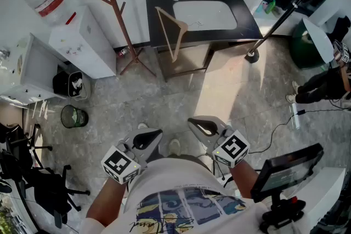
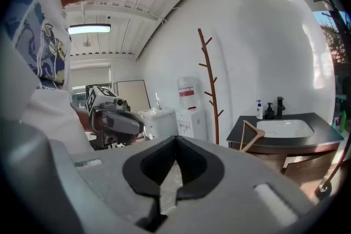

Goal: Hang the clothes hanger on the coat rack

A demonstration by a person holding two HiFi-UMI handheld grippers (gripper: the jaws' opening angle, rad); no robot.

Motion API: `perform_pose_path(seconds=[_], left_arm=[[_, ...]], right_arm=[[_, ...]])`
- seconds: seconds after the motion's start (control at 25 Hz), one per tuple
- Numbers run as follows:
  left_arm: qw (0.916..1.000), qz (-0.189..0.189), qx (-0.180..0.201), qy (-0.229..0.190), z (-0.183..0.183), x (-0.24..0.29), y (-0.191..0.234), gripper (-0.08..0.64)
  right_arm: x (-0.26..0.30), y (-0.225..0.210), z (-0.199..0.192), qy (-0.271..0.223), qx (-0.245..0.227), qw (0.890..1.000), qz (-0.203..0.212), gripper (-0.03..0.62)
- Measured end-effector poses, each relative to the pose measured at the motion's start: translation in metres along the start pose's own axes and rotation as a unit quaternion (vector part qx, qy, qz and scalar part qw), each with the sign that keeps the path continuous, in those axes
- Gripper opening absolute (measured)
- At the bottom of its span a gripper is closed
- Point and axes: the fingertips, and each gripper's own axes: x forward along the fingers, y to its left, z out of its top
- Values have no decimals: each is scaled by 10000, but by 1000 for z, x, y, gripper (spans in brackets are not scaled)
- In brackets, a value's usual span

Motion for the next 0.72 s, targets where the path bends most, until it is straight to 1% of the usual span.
perform_pose_path(seconds=[0.16, 0.32, 0.52, 0.6, 0.68, 0.72], left_arm=[[10000, 29, -15, 21, 0, 0, 0, 3], [10000, 44, -8, -29, 6, -1, 8, 3], [9999, 3, -154, -25, 8, 2, 38, 3], [9999, -79, -149, -5, 9, 3, 54, 3], [9998, -168, -102, -2, 18, 4, 72, 3], [9997, -211, -74, -12, 24, 4, 81, 3]], right_arm=[[-1, 0, 1, 7, -30, 10000, -10, 0], [6, -6, -1, 80, 51, 10000, -12, 0], [31, -26, -3, 155, 185, 9997, -99, 0], [46, -37, -4, 163, 341, 9992, -152, 3], [62, -48, -4, 171, 538, 9982, -217, 40], [71, -55, -3, 178, 613, 9976, -260, 47]])
